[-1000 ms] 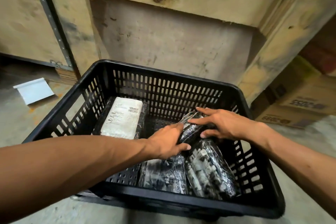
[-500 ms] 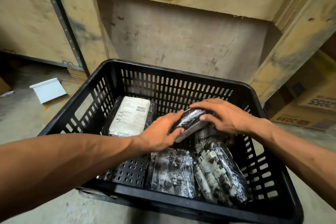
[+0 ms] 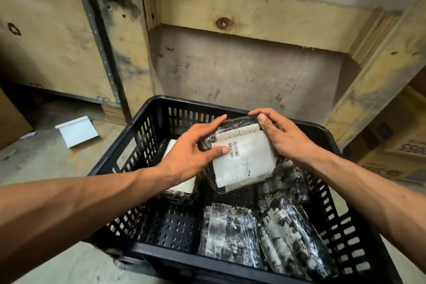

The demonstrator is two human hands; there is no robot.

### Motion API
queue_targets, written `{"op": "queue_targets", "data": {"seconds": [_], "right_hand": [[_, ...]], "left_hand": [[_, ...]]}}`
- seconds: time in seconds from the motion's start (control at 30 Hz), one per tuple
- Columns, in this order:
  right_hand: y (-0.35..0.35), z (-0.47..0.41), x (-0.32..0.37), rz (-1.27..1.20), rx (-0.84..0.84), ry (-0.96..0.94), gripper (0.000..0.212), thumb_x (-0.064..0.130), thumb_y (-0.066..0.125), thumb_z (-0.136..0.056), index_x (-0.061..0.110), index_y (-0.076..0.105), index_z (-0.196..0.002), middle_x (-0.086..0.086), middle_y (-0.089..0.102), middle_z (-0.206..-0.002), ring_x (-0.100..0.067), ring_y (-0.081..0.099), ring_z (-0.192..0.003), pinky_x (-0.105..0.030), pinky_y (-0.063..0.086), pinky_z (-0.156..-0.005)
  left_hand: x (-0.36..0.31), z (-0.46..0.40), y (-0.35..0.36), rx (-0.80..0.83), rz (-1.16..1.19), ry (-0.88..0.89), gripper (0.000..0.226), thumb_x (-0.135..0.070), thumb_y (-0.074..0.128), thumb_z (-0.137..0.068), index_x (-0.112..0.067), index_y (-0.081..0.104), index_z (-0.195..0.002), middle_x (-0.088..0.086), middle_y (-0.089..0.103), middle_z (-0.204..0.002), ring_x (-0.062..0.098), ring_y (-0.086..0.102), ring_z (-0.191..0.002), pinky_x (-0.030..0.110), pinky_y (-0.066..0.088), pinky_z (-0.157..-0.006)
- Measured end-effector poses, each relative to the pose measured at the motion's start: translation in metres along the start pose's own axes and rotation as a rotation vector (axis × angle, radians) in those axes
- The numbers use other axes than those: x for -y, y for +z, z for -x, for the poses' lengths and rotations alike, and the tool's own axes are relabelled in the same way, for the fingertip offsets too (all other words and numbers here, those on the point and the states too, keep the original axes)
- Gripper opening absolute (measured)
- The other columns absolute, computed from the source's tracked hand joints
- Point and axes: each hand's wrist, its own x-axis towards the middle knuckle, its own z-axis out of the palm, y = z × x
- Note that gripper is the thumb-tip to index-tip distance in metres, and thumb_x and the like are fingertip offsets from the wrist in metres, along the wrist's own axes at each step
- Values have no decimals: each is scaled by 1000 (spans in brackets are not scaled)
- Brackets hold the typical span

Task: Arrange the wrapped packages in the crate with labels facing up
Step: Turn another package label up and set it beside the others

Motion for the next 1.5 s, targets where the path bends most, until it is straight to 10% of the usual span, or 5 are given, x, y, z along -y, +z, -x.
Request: {"op": "queue_targets", "data": {"seconds": [0.4, 0.7, 0.93, 1.27, 1.5], "right_hand": [[4, 10, 9, -33, 345, 158, 64, 22, 89, -79, 49, 58, -128, 5, 73, -122, -17, 75, -105, -32, 63, -80], [38, 13, -2, -485, 51, 156, 64, 15, 90, -65, 34, 71, -123, -3, 79, -113, -38, 76, -100, -52, 63, -82], [52, 5, 0, -763, -120, 207, 60, 14, 84, -73, 29, 59, -126, -6, 80, -111, -35, 76, -102, -62, 63, -70], [66, 24, -15, -169, 385, 325, 95, 29, 89, -77, 71, 30, -139, 5, 55, -138, -28, 78, -98, -50, 65, -70], [94, 23, -31, -6, 268, 347, 78, 32, 82, -87, 55, 31, -142, 5, 75, -120, -21, 77, -98, -47, 61, -90]], "left_hand": [[-18, -6, -40, 167, 247, -187, 40, 2, 77, -84, -21, 77, -116, 2, 78, -111, 20, 76, -97, 28, 62, -73], [-17, -12, -58, 26, 129, -308, 112, -60, 92, -55, -56, 31, -149, -19, 54, -121, -5, 64, -100, 15, 56, -72], [3, 11, -45, -32, 434, -410, 126, -36, 99, -58, -58, 19, -152, 3, 73, -124, 27, 75, -103, 45, 63, -75], [8, 31, -53, 105, 130, -443, 104, 2, 82, -79, -51, 30, -152, -10, 62, -114, -13, 70, -79, 10, 55, -58], [12, 28, -55, 192, -44, -541, 106, 11, 78, -75, -44, 24, -148, 9, 60, -129, 27, 66, -110, 38, 63, -83]]}}
